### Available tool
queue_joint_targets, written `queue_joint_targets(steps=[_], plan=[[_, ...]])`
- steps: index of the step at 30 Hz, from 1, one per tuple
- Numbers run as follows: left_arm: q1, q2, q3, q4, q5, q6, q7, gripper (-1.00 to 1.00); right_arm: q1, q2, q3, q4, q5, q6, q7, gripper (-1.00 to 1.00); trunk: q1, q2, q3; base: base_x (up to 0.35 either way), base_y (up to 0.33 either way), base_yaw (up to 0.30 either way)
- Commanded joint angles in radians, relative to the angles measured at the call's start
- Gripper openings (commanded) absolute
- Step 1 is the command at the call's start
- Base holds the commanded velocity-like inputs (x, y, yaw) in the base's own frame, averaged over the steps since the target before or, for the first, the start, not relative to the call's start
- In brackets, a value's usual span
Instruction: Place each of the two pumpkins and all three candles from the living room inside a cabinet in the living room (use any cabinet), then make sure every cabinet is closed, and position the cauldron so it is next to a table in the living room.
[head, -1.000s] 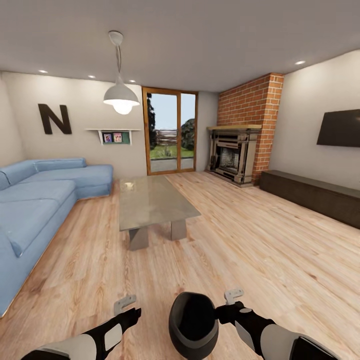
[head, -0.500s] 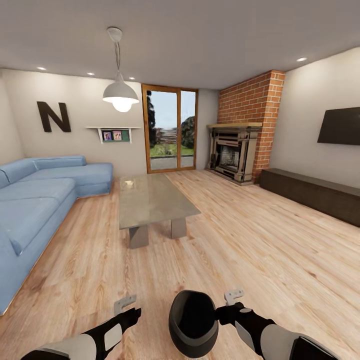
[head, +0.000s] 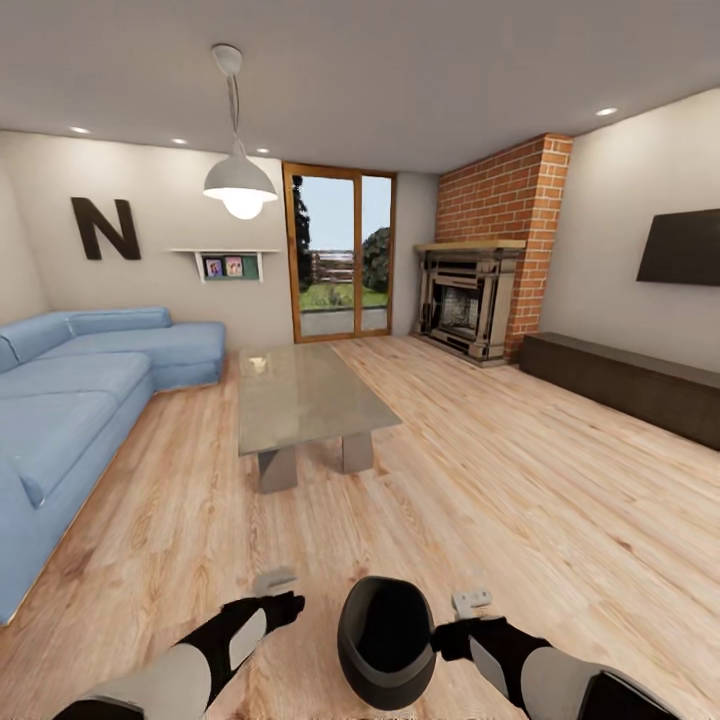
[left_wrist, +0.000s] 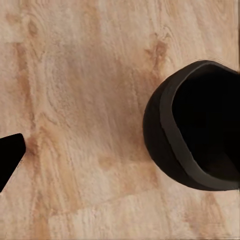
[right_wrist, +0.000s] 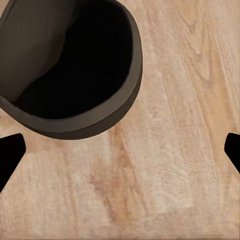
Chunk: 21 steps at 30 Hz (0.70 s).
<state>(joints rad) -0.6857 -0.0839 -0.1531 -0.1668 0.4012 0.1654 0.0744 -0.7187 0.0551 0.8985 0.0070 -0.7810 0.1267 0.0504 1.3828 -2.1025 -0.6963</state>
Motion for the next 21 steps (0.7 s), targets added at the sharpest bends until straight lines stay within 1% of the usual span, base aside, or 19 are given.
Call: queue_joint_targets(steps=[1,2,3,4,5,7,9,11,13,14,15,17,18,21], plan=[[0.0,-0.006,-0.008,-0.048,-0.021,0.057,0.018,1.0,-0.002,0.0,-0.011,0.001,-0.008,0.012,-0.007,1.0,0.0,-0.001,-0.003,0.0,0.0,0.0],[0.0,-0.008,-0.008,-0.069,-0.034,0.079,0.022,1.0,-0.003,0.0,-0.019,0.001,-0.008,0.018,-0.013,1.0,0.0,-0.001,-0.004,0.0,0.0,0.0],[0.0,-0.012,-0.008,-0.106,-0.056,0.116,0.028,1.0,-0.005,0.0,-0.029,0.0,-0.009,0.035,-0.028,1.0,0.0,-0.001,-0.006,0.0,0.0,0.0],[0.0,-0.014,-0.008,-0.122,-0.065,0.129,0.031,1.0,-0.005,0.0,-0.033,0.0,-0.009,0.045,-0.035,1.0,0.0,-0.001,-0.008,0.0,0.0,0.0],[0.0,-0.023,-0.009,-0.158,-0.087,0.157,0.036,1.0,-0.009,0.0,-0.041,0.0,-0.009,0.074,-0.048,1.0,0.0,-0.001,-0.009,0.0,0.0,0.0],[0.0,-0.038,-0.009,-0.183,-0.104,0.178,0.038,1.0,-0.026,-0.002,-0.047,-0.002,-0.009,0.108,-0.057,1.0,0.0,-0.001,-0.012,0.0,0.0,0.0],[0.0,-0.041,-0.009,-0.187,-0.107,0.182,0.038,1.0,-0.039,-0.002,-0.048,-0.002,-0.009,0.116,-0.058,1.0,0.0,-0.001,-0.016,0.0,0.0,0.0],[-0.003,-0.048,-0.01,-0.193,-0.112,0.191,0.037,1.0,-0.075,-0.003,-0.05,-0.002,-0.01,0.128,-0.061,1.0,0.0,-0.001,-0.019,0.0,0.0,0.0],[-0.004,-0.049,-0.01,-0.193,-0.112,0.196,0.036,1.0,-0.083,-0.003,-0.05,-0.002,-0.01,0.129,-0.061,1.0,0.0,-0.001,-0.022,0.0,0.0,0.0],[-0.006,-0.05,-0.01,-0.193,-0.112,0.208,0.034,1.0,-0.092,-0.003,-0.051,-0.002,-0.01,0.13,-0.061,1.0,0.0,-0.001,-0.024,0.0,0.0,0.0],[-0.009,-0.053,-0.01,-0.193,-0.113,0.238,0.033,1.0,-0.107,-0.003,-0.051,-0.002,-0.01,0.13,-0.061,1.0,0.0,-0.001,-0.025,0.0,0.0,0.0],[-0.01,-0.056,-0.01,-0.194,-0.112,0.252,0.032,1.0,-0.115,-0.003,-0.052,-0.002,-0.01,0.131,-0.061,1.0,0.0,-0.001,-0.029,0.0,0.0,0.0],[-0.012,-0.062,-0.01,-0.194,-0.112,0.262,0.031,1.0,-0.132,-0.003,-0.052,-0.002,-0.011,0.131,-0.061,1.0,0.0,-0.001,-0.03,0.0,0.0,0.0],[-0.012,-0.067,-0.01,-0.193,-0.112,0.266,0.031,1.0,-0.146,-0.002,-0.053,-0.002,-0.011,0.131,-0.061,1.0,0.0,-0.001,-0.035,0.0,0.0,0.0]])
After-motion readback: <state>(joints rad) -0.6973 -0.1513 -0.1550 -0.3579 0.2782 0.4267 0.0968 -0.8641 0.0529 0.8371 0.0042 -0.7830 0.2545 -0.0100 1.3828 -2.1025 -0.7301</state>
